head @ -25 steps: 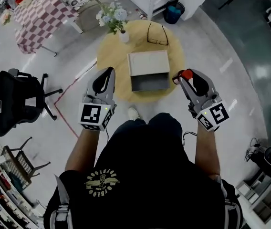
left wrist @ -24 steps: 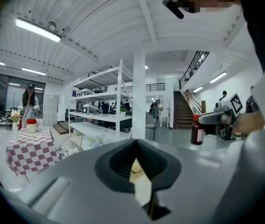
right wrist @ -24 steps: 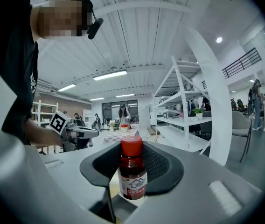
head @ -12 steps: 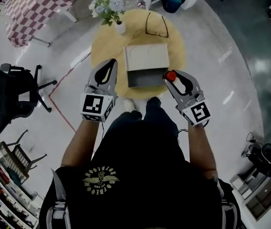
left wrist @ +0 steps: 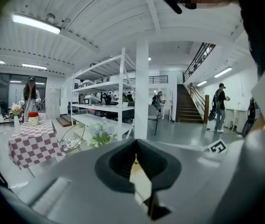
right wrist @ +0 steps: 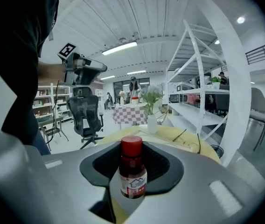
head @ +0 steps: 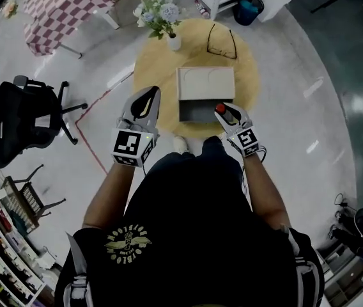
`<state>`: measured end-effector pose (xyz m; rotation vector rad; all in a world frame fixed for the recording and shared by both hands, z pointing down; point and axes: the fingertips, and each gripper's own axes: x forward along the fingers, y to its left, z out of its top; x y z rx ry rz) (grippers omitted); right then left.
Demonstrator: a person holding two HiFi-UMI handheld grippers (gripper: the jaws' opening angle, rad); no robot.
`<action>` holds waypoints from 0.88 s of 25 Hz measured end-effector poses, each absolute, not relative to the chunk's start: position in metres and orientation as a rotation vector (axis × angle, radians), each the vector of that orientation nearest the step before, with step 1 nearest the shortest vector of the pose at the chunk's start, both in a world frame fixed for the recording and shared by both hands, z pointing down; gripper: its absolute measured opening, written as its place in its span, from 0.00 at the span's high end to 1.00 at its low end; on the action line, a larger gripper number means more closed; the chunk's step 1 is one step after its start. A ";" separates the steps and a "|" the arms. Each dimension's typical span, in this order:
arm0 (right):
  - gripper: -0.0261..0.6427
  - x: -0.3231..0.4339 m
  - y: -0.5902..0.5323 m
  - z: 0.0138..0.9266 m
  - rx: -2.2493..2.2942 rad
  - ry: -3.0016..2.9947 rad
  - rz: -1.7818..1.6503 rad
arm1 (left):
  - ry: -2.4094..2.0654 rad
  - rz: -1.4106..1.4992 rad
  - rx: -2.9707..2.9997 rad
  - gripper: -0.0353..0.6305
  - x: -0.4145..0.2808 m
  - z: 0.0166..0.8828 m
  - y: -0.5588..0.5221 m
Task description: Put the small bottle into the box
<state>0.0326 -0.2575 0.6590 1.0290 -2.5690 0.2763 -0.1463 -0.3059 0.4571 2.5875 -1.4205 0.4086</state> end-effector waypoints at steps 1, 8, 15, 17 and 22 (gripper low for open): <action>0.74 0.034 -0.259 0.666 1.028 -2.565 0.298 | -1.427 0.420 2.581 0.95 -0.147 0.458 -0.304; 0.74 0.029 -0.275 0.711 1.005 -2.525 0.346 | -1.486 0.493 2.539 0.95 -0.165 0.454 -0.286; 0.74 0.021 -0.278 0.725 1.002 -2.530 0.340 | -1.516 0.572 2.494 0.95 -0.184 0.458 -0.270; 0.74 0.021 -0.278 0.727 0.998 -2.520 0.304 | -1.534 0.578 2.500 0.95 -0.187 0.458 -0.269; 0.73 0.021 -0.271 0.735 0.987 -2.482 0.281 | -1.544 0.558 2.497 0.95 -0.194 0.457 -0.265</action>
